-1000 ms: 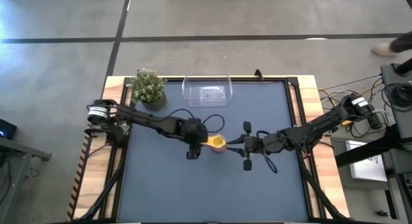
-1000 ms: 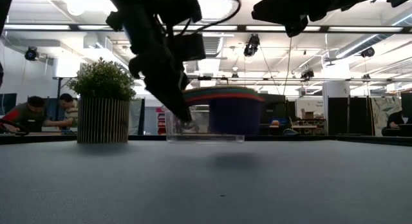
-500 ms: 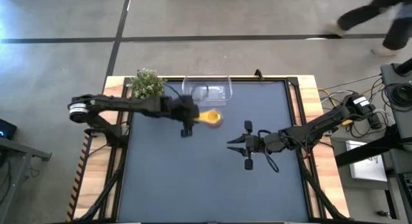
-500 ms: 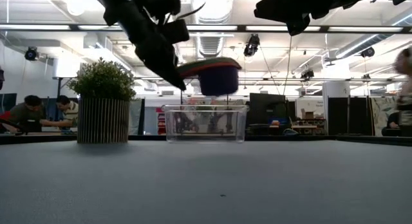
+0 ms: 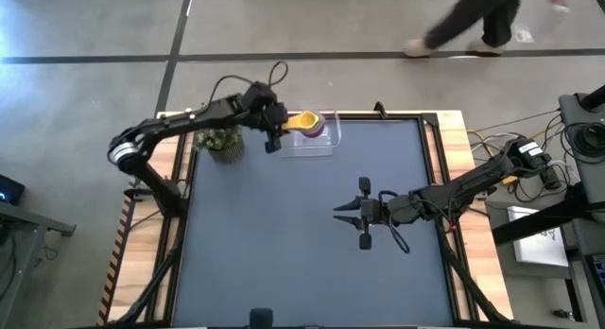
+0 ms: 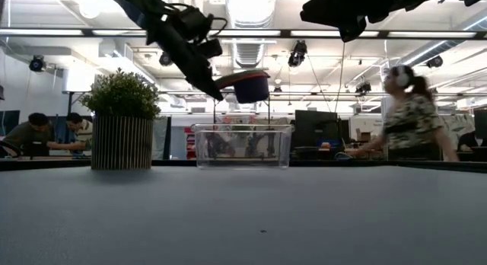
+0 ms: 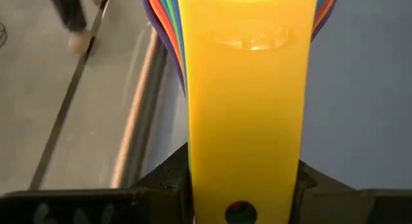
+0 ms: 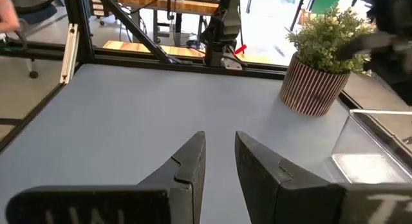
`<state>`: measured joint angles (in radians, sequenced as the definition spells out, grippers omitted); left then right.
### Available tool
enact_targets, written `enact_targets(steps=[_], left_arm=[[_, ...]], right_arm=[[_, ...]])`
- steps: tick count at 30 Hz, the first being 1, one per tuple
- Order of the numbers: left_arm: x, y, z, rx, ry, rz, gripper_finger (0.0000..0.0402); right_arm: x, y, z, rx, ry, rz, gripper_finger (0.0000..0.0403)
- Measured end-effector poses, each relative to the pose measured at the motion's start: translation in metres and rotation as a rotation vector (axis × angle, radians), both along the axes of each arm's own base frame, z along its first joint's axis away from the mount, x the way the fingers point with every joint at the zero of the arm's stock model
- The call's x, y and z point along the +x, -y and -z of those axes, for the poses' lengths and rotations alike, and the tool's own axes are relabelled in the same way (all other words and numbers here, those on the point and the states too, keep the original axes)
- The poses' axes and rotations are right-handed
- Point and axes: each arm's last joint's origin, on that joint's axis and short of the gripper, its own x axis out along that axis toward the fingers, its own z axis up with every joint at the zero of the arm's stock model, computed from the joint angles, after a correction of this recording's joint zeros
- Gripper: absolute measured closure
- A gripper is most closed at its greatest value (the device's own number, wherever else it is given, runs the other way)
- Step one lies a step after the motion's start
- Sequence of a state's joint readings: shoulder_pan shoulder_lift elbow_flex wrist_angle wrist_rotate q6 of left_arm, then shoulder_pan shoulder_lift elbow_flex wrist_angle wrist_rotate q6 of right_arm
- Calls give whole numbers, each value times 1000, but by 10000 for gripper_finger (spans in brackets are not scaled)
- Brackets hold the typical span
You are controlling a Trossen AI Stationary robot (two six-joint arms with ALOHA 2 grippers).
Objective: Nest measuring cups in basket
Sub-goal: Put the stacked measuring cups into the transparent bin
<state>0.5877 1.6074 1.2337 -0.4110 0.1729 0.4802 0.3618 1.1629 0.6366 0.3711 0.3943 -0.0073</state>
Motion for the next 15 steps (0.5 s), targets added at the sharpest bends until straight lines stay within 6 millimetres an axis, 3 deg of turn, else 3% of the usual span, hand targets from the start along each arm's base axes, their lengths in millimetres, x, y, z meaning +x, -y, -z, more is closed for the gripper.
enact_targets(steps=[8, 15], left_arm=[[29, -44, 26, -32, -116, 31, 291], [31, -70, 56, -97, -155, -1, 291]], right_arm=[[-1, 0, 2, -14, -19, -2, 330], [-1, 0, 5, -11, -45, 2, 330]])
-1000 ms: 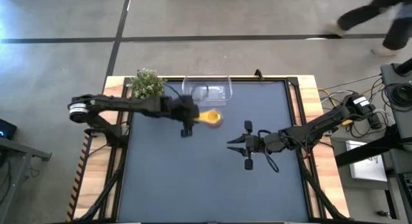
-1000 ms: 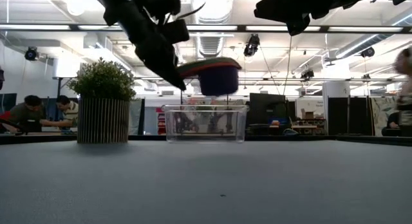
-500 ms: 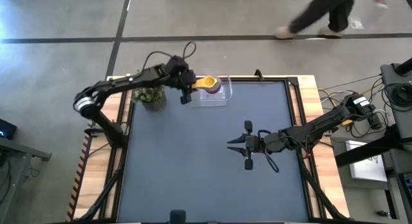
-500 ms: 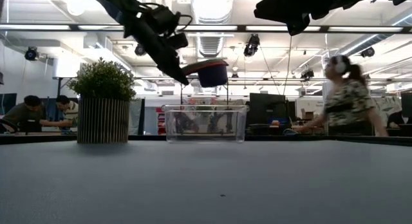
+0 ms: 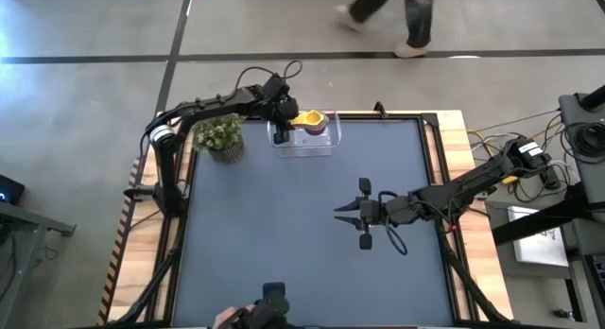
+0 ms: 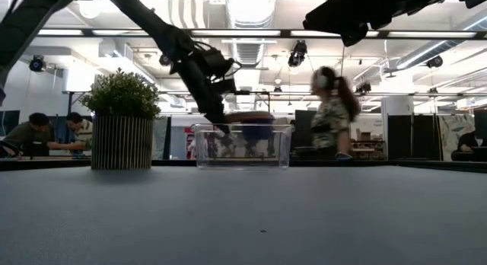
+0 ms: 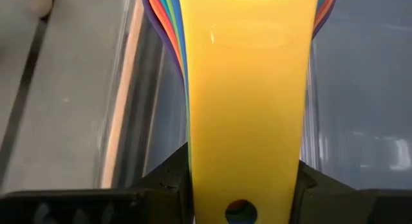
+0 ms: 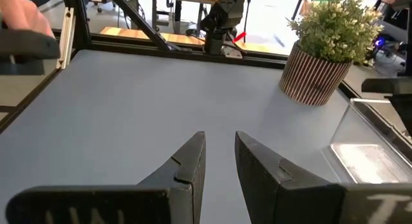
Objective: Nest measuring cups in basket
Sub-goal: Put the stacked measuring cups into the transparent bin
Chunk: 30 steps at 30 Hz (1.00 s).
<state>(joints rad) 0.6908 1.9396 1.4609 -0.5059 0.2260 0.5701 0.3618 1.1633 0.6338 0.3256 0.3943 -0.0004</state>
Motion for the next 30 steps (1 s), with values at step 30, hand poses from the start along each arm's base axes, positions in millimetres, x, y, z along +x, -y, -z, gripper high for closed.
enact_targets(steps=[30], left_arm=[[9, -7, 37, -89, -10, 31, 239]], right_arm=[[0, 1, -1, -17, 10, 32, 330]])
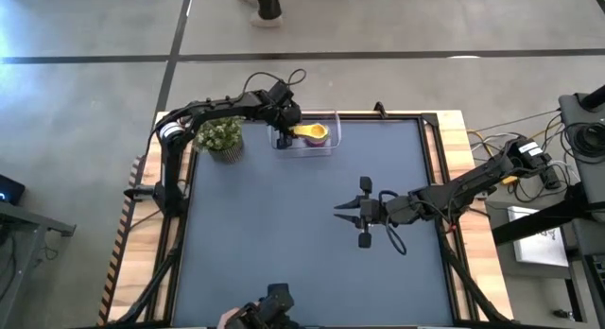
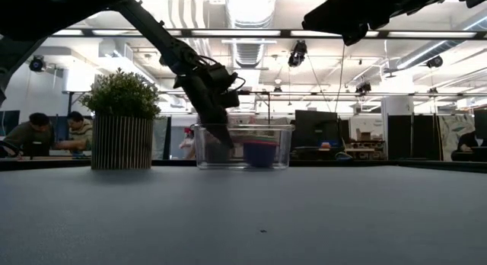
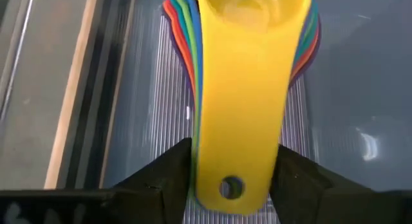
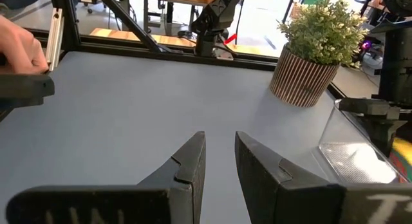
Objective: Nest measuring cups in basket
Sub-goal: Put the stacked measuring cups into the transparent bin, then return to Home Position
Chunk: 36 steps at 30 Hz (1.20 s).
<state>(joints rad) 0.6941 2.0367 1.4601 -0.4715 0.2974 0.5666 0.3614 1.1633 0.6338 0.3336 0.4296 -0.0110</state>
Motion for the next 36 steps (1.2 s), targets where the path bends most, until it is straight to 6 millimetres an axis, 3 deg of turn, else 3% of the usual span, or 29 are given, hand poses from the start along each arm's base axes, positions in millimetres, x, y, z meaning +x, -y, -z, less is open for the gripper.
enact_targets(steps=[12, 20, 24, 30, 36], left_arm=[[-3, -1, -6, -20, -35, -42, 238], [1, -5, -60, -58, -85, -47, 238], [0, -3, -102, -48, -39, -79, 243], [-23, 38, -177, 18, 159, -31, 296], [-74, 98, -203, 34, 300, -49, 356]], right_arm=[[0, 0, 0, 3, 0, 0, 330], [0, 0, 0, 7, -3, 2, 330], [0, 0, 1, 9, -6, 2, 330], [-1, 0, 2, 2, -23, 2, 330], [-1, 0, 3, 9, -30, 4, 330]])
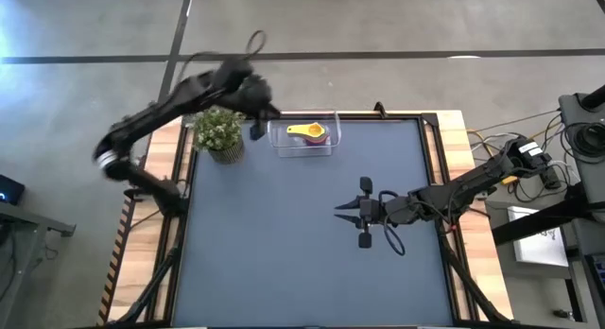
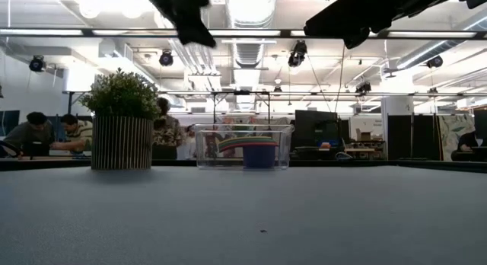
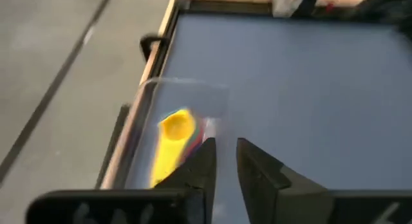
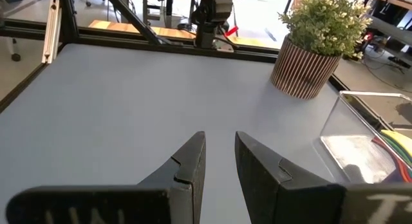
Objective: Nest measuring cups in basket
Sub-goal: Return to Home Position
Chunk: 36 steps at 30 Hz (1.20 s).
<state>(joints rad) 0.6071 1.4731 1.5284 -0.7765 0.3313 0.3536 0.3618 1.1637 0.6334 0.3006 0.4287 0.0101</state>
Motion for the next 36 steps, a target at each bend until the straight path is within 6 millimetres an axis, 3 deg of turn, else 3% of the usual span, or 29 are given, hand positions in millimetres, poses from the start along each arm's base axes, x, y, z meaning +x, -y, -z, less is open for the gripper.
enact_targets(steps=[3, 9, 12, 16, 20, 25, 29, 36], left_arm=[[-28, 34, 6, -25, 113, -18, 370], [-65, 98, 47, -85, 440, 61, 377], [-84, 118, 64, -94, 528, 79, 378], [-108, 133, 76, -142, 585, 68, 378], [-134, 143, 80, -136, 637, 89, 378], [-162, 150, 84, -86, 721, 113, 378], [-178, 154, 98, -78, 739, 117, 378], [-199, 160, 121, -65, 762, 121, 378]], right_arm=[[0, 0, 0, 5, 1, 2, 330], [3, 4, -5, -21, 54, -1, 330], [3, 12, -12, -26, 78, -57, 330], [-4, 32, -26, 23, 108, -117, 330], [-19, 49, -35, -1, 80, -70, 330], [-44, 59, -38, 36, 104, -37, 330], [-64, 61, -24, 46, 143, -39, 330], [-94, 66, 20, 87, 355, -20, 330]])
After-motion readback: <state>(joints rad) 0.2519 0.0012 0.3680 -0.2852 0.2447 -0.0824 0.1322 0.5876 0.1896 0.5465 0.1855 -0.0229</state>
